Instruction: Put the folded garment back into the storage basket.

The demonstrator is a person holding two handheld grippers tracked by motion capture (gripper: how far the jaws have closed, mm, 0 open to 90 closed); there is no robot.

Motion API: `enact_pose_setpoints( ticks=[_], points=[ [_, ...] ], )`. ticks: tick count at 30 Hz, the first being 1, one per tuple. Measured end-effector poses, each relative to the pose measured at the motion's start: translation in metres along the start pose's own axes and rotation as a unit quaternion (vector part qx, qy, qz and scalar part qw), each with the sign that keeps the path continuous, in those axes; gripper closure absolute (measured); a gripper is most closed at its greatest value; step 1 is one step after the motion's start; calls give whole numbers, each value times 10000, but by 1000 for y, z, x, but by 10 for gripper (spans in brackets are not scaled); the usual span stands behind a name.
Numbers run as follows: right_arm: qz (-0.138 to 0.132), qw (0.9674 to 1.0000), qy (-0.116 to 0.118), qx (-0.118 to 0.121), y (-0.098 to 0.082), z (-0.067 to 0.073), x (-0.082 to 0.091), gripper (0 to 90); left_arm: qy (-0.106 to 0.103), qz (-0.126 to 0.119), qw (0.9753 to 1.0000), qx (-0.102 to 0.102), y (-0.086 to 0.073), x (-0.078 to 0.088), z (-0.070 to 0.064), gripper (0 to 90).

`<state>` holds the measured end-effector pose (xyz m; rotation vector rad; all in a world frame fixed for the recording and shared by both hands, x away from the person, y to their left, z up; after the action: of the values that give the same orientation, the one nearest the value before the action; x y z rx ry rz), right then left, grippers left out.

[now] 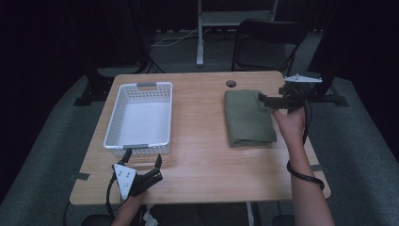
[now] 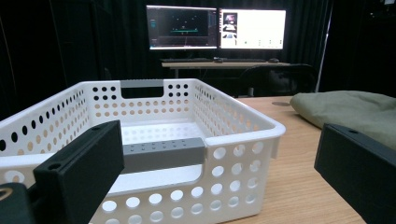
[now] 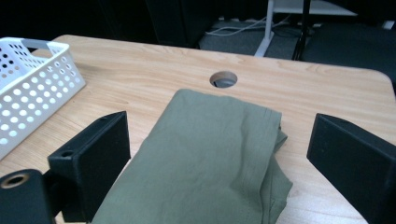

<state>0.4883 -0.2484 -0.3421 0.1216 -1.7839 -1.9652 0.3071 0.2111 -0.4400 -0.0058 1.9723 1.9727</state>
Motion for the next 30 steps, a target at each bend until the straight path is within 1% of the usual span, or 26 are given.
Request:
enact_pose_setpoints(
  ticks=[7, 15, 16, 22, 25, 26, 28, 29, 30],
  points=[
    [275, 9996, -27, -105, -10, -5, -14, 59, -12, -13, 10000, 0, 0, 0, 0, 27],
    [629, 9977, -66, -256, -21, -14, -29, 59, -26, -17, 10000, 4, 0, 0, 0, 27],
    [647, 9974, -22, -304, -23, -15, -31, 59, -26, -17, 10000, 4, 0, 0, 0, 27],
    [839, 9955, -38, -431, -34, -21, -40, 59, -29, -14, 10000, 7, 0, 0, 0, 27],
    [883, 9947, -62, -529, -38, -23, -44, 59, -31, -13, 10000, 6, 0, 0, 0, 27],
    [893, 9946, -102, -524, -39, -24, -45, 59, -34, -15, 10000, 9, 0, 0, 0, 27],
    [963, 9934, -70, -614, -42, -26, -49, 59, -39, -16, 10000, 10, 0, 0, 0, 27],
    [981, 9934, -119, -586, -44, -27, -51, 59, -40, -16, 10000, 10, 0, 0, 0, 27],
    [1017, 9930, -112, -586, -45, -27, -53, 59, -40, -17, 10000, 11, 0, 0, 0, 27]
  ],
)
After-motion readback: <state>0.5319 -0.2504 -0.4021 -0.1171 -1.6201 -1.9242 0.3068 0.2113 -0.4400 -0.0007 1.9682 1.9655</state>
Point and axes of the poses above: each handheld gripper's, and its own axes: x roughly backward along the jaws, y roughly out of its top, z roughly to its left, the point moved 3 cm from there along -x, roughly forward along the jaws, and after that the axes turned 14 degrees about -z, right-handed, at the moved point
